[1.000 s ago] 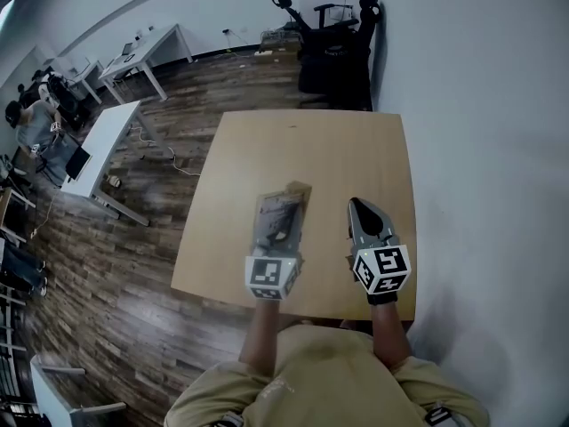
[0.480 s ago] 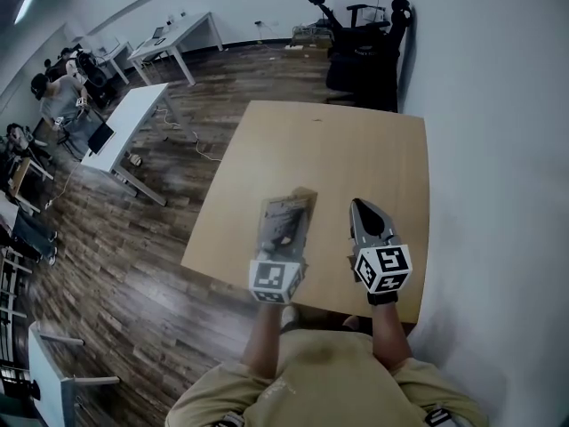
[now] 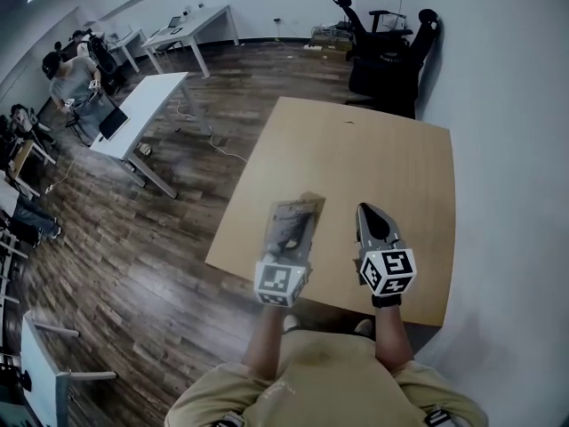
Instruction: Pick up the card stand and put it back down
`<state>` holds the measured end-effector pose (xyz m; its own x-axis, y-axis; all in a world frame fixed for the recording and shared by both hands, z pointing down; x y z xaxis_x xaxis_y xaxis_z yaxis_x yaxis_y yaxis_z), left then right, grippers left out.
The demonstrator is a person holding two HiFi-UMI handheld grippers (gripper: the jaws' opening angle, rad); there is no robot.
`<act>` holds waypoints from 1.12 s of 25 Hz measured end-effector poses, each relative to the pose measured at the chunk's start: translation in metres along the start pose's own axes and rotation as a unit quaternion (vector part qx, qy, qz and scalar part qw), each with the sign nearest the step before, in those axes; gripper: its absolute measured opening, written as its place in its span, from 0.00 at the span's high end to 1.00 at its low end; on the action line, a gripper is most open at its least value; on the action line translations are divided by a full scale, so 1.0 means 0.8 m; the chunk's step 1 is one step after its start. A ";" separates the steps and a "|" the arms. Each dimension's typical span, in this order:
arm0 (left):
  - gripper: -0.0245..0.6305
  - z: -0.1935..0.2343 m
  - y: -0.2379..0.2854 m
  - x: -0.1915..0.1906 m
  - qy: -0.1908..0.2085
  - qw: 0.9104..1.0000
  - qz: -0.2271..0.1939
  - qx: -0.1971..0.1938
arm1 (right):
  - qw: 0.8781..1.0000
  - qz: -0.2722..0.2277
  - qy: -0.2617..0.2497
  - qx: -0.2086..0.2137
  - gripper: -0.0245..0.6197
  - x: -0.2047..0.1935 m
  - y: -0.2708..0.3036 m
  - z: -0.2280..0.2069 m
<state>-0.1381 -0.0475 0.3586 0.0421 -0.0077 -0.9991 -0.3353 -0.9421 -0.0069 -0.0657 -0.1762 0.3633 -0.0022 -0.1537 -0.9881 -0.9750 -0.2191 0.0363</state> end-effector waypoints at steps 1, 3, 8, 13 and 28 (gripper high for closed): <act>0.87 0.020 -0.015 0.004 0.002 1.000 -0.002 0.002 | 1.000 -0.002 0.003 0.001 0.95 0.001 0.011 0.020; 0.86 0.063 -0.046 0.007 0.002 1.000 -0.004 0.012 | 1.000 -0.001 0.001 0.009 0.95 -0.002 0.038 0.065; 0.87 0.166 -0.136 -0.007 -0.008 0.998 0.002 0.056 | 0.997 0.015 -0.038 0.062 0.95 -0.034 0.097 0.207; 0.87 0.248 -0.187 -0.019 -0.018 0.993 0.011 0.113 | 0.991 0.035 -0.038 0.123 0.95 -0.051 0.151 0.291; 0.87 0.323 -0.133 -0.048 -0.007 0.986 0.038 0.161 | 0.982 0.039 -0.031 0.182 0.95 -0.062 0.255 0.275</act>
<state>-0.3470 0.1396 0.3868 -0.0069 -0.0680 -0.9977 -0.6180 -0.7840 0.0577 -0.3130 -0.0015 0.3872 -0.0831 -0.0942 -0.9921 -0.9861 0.1514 0.0683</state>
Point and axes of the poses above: the fingertips, and each gripper's own axes: y forward along the fingers, z to its left, x out of its top, the point moved 3 cm from there along -y, backward along the fingers, and after that the axes turned 3 degrees about -x, right-handed, at the moved point
